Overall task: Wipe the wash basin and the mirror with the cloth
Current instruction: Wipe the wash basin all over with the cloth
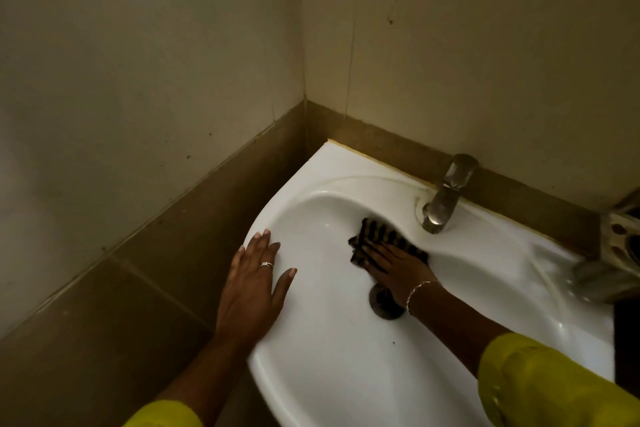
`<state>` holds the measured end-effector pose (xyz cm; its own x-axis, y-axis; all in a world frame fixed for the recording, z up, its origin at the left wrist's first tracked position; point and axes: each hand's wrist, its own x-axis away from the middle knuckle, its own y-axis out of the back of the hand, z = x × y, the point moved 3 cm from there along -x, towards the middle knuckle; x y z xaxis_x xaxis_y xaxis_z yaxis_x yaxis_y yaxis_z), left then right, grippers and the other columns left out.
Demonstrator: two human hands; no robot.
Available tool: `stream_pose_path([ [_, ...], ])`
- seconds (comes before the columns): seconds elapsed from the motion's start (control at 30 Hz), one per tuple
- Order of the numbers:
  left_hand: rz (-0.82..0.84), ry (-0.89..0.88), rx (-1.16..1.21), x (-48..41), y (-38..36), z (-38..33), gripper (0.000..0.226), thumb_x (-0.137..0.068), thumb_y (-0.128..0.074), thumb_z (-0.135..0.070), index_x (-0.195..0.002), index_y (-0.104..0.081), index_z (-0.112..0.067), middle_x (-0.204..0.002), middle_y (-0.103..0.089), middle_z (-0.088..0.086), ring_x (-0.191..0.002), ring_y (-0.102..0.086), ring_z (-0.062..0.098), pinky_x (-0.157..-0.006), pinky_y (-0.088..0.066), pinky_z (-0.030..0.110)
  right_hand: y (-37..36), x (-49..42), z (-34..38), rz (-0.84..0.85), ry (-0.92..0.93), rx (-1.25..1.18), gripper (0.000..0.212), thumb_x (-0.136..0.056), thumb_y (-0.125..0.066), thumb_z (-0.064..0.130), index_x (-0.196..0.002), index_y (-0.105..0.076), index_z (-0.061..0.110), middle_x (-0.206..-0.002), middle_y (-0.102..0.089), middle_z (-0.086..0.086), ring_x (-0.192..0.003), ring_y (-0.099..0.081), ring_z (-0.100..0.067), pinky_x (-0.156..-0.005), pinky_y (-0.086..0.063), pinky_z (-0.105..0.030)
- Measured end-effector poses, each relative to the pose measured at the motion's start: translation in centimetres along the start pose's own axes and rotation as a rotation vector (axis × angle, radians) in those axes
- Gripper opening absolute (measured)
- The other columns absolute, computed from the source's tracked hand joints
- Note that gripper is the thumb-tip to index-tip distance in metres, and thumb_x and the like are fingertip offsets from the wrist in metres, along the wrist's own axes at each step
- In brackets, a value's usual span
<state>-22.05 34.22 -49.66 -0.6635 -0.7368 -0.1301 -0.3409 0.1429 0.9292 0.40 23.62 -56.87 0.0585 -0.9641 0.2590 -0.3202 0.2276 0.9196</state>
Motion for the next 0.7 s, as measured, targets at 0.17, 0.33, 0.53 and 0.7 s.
stream_pose_path([
  [0.17, -0.008, 0.001, 0.000, 0.0, -0.1, 0.0, 0.088, -0.087, -0.003, -0.066, -0.128, -0.053, -0.006, -0.144, -0.042, 0.014, -0.137, -0.031, 0.023, -0.111, 0.001, 0.021, 2.5, 3.1, -0.1, 0.259, -0.104, 0.026, 0.079, -0.073, -0.073, 0.033, -0.138, -0.039, 0.005, -0.148, -0.032, -0.016, -0.138, -0.031, -0.021, -0.106, 0.026, -0.031],
  [0.33, -0.020, 0.001, 0.000, 0.0, 0.0, 0.0, 0.093, -0.084, 0.000, -0.069, -0.130, -0.050, -0.006, -0.147, -0.038, 0.013, -0.139, -0.030, 0.024, -0.110, 0.001, 0.022, -3.7, 5.7, 0.9, 0.225, -0.275, -0.276, 0.129, -0.014, -0.088, 0.052, -0.131, -0.047, 0.020, -0.107, -0.071, -0.004, -0.092, -0.070, -0.020, -0.069, -0.057, -0.037],
  [0.53, -0.041, 0.006, 0.011, 0.0, 0.0, -0.2, 0.084, -0.079, -0.010, -0.061, -0.138, -0.040, -0.011, -0.154, -0.025, 0.008, -0.144, -0.016, 0.018, -0.112, 0.001, 0.025, 0.7, 8.4, 3.6, 0.508, -0.366, -0.548, 0.060, -0.101, -0.026, 0.026, -0.146, 0.012, 0.021, -0.155, 0.019, -0.005, -0.143, 0.013, -0.030, -0.116, 0.000, -0.044],
  [0.7, -0.029, 0.026, 0.016, 0.0, -0.2, 0.0, 0.084, -0.079, -0.010, -0.061, -0.137, -0.041, -0.009, -0.153, -0.026, 0.009, -0.144, -0.017, 0.019, -0.114, -0.002, 0.027, 1.9, 8.1, 6.5, 0.227, -0.443, -0.772, 0.057, -0.101, -0.014, 0.036, -0.146, 0.008, 0.009, -0.155, 0.014, -0.013, -0.142, 0.007, -0.036, -0.114, -0.003, -0.042],
])
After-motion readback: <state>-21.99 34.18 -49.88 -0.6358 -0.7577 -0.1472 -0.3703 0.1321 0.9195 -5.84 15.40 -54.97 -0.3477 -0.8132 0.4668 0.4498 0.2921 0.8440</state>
